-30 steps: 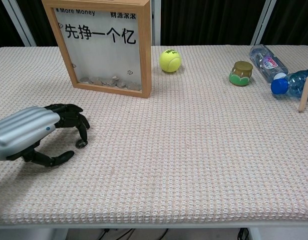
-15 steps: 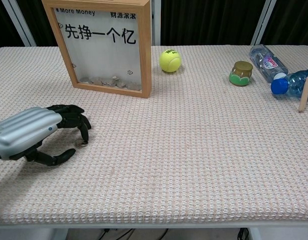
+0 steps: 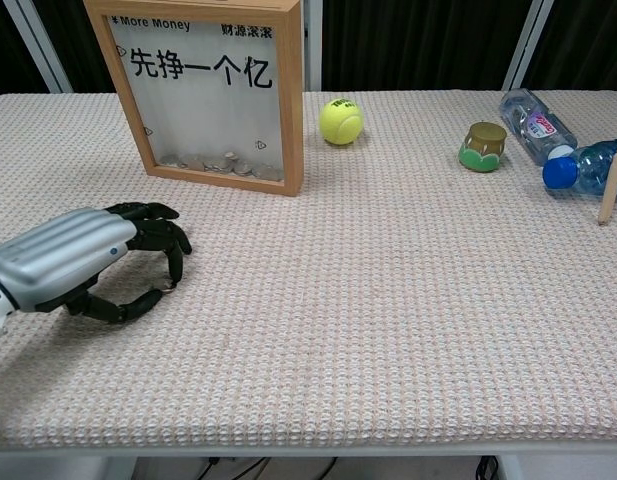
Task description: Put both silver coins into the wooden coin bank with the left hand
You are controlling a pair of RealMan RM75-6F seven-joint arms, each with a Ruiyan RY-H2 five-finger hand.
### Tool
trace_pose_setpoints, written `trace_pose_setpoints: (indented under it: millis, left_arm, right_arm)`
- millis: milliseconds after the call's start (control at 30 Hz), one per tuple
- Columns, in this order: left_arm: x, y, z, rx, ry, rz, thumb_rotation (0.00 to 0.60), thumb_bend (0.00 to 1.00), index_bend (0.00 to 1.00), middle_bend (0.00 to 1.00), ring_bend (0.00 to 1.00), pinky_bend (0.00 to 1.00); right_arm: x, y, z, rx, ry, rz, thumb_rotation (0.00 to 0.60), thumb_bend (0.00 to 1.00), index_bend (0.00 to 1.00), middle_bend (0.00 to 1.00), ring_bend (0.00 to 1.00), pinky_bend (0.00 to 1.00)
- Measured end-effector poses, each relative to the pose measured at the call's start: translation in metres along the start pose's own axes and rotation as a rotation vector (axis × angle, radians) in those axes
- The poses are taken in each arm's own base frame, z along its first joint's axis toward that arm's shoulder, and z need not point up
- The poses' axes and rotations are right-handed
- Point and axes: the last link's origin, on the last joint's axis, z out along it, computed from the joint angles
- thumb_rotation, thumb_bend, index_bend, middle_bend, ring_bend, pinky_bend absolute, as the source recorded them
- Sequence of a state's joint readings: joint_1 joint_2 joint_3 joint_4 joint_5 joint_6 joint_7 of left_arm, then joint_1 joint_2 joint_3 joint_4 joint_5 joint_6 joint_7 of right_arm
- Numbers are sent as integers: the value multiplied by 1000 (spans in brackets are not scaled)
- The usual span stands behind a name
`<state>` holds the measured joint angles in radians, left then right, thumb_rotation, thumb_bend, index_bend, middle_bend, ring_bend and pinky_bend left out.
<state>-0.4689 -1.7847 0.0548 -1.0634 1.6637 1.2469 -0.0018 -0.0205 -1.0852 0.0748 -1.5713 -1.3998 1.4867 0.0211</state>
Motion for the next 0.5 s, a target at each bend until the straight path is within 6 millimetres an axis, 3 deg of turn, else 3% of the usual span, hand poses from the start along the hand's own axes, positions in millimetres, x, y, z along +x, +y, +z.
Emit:
trace_pose_setpoints:
  millis: [267, 500]
  left_arm:
    - [4, -1, 4, -8, 42, 42, 600, 162, 449, 258, 69, 126]
    - [5, 0, 3, -23, 76, 84, 600, 222, 491, 269, 69, 126]
  right_arm:
    - [-1, 1, 0, -2, -3, 1, 600, 274, 0, 0, 0, 0]
    - [-2, 2, 0, 0, -5, 0, 600, 275, 0, 0, 0, 0]
